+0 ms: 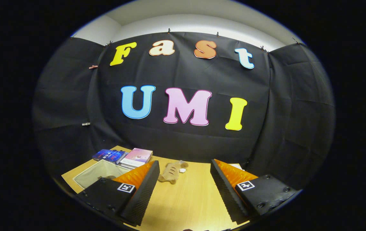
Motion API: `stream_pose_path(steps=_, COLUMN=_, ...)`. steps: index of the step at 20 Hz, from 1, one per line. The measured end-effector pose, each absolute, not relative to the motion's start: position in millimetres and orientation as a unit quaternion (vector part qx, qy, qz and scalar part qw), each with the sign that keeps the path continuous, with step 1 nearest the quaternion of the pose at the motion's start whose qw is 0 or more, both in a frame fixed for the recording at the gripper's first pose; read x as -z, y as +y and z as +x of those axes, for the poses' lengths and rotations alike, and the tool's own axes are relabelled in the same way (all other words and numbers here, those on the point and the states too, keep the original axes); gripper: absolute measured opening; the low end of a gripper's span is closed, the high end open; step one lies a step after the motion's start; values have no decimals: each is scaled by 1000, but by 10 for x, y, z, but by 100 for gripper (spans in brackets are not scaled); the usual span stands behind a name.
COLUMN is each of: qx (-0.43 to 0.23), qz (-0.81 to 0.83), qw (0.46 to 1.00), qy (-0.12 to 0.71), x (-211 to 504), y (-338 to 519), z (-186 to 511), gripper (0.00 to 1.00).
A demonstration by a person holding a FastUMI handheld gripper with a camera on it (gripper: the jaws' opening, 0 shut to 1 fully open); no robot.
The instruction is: Open the storage box then place both shoes into the box .Put the left shoe in first, then the right shoe, with the right side of both shoes facing outward in a uniform manner.
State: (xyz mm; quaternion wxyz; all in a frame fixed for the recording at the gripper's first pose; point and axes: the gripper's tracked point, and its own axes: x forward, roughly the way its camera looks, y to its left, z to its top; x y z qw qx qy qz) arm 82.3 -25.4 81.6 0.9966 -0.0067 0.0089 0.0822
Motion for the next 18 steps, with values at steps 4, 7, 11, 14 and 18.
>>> stream_pose_path(steps=4, qx=-103, qz=12, qw=994, qy=18, x=-714, y=-303, z=666, gripper=98)
stream_pose_path(steps=7, qx=-108, qz=31, qw=993, qy=25, x=-623, y=-256, z=621, gripper=98)
stream_pose_path(steps=11, qx=-110, qz=43, qw=992, qy=43, x=-525, y=-134, z=555, gripper=99)
stream_pose_path(steps=14, qx=-107, qz=35, qw=993, qy=45, x=-444, y=-68, z=603, gripper=98)
stream_pose_path(steps=18, qx=-99, qz=28, qw=993, qy=51, x=-411, y=108, z=612, gripper=98)
